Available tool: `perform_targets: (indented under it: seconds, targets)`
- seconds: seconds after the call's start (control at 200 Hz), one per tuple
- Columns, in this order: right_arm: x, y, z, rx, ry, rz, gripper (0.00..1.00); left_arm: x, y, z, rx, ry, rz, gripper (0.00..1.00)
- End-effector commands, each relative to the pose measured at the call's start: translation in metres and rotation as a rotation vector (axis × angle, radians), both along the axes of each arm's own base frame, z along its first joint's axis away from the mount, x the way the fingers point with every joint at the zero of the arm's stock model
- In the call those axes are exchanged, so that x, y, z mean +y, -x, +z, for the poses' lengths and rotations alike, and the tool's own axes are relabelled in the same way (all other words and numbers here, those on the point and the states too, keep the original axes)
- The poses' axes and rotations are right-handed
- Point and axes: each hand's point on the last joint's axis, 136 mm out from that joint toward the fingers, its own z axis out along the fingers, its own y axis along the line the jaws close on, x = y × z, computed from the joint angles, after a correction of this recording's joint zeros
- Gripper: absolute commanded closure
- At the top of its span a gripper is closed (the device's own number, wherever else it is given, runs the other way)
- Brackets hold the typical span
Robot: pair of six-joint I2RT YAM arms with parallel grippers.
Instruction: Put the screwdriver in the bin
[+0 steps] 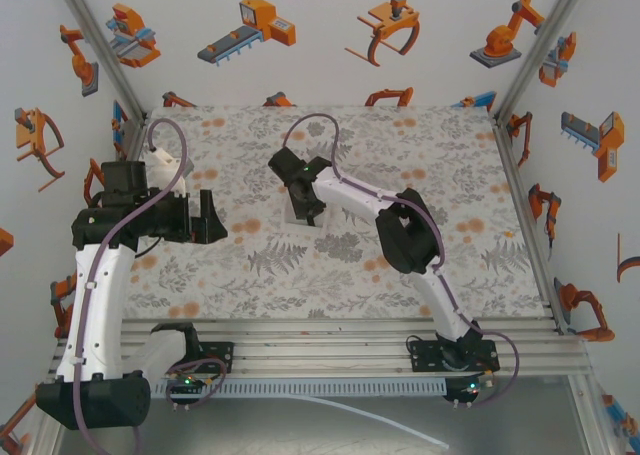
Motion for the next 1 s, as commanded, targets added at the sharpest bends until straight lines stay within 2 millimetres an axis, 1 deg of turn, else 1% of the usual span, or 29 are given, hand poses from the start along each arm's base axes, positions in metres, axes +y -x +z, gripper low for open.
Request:
perform_targets:
  seconds: [0.0,0.125,0.175,0.24,0.305,0.396,0.466,0.606,0.696,0.766,0.831,0.916,0.996]
  targets:
    - [-0.004,-0.006,-0.004,-0.004,0.027,-0.001,0.67,-0.001,0.001,0.002,-0.002,0.021,0.003,0.03]
    - [-0.004,-0.006,-0.002,-0.009,0.028,0.0,0.66,-0.001,0.0,0.002,-0.002,0.023,0.006,0.03]
    - [-0.004,-0.007,0.003,-0.015,0.025,0.003,0.65,0.0,0.0,0.001,0.0,0.023,0.006,0.03]
    - [-0.004,-0.008,0.011,-0.028,0.02,0.004,0.65,-0.001,0.001,0.002,-0.001,0.023,0.004,0.03]
    - [-0.004,-0.011,0.025,-0.05,0.014,0.008,0.64,-0.001,0.001,0.0,0.002,0.024,0.003,0.03]
    - [-0.007,-0.016,0.055,-0.105,0.028,0.02,0.62,-0.001,0.0,-0.001,0.004,0.021,0.0,0.03]
    - [-0.01,-0.02,0.084,-0.16,0.025,0.025,0.61,0.001,0.0,-0.002,0.001,0.004,-0.004,0.03]
    - [-0.013,-0.02,0.136,-0.243,-0.023,0.05,0.57,0.003,0.001,-0.007,0.002,-0.03,-0.012,0.03]
    - [-0.017,-0.015,0.164,-0.281,-0.062,0.049,0.49,0.003,0.0,-0.01,0.005,-0.04,-0.021,0.03]
    - [-0.027,-0.009,0.181,-0.314,-0.096,0.024,0.43,0.004,-0.003,-0.011,-0.002,-0.05,-0.025,0.03]
    - [-0.036,-0.002,0.19,-0.339,-0.122,0.011,0.4,0.004,-0.005,-0.011,-0.009,-0.063,-0.032,0.03]
    - [-0.055,0.01,0.195,-0.366,-0.139,-0.021,0.35,0.005,-0.01,-0.011,-0.005,-0.077,-0.034,0.03]
    - [-0.077,0.022,0.195,-0.386,-0.146,-0.061,0.32,0.007,-0.017,-0.013,0.006,-0.088,-0.025,0.03]
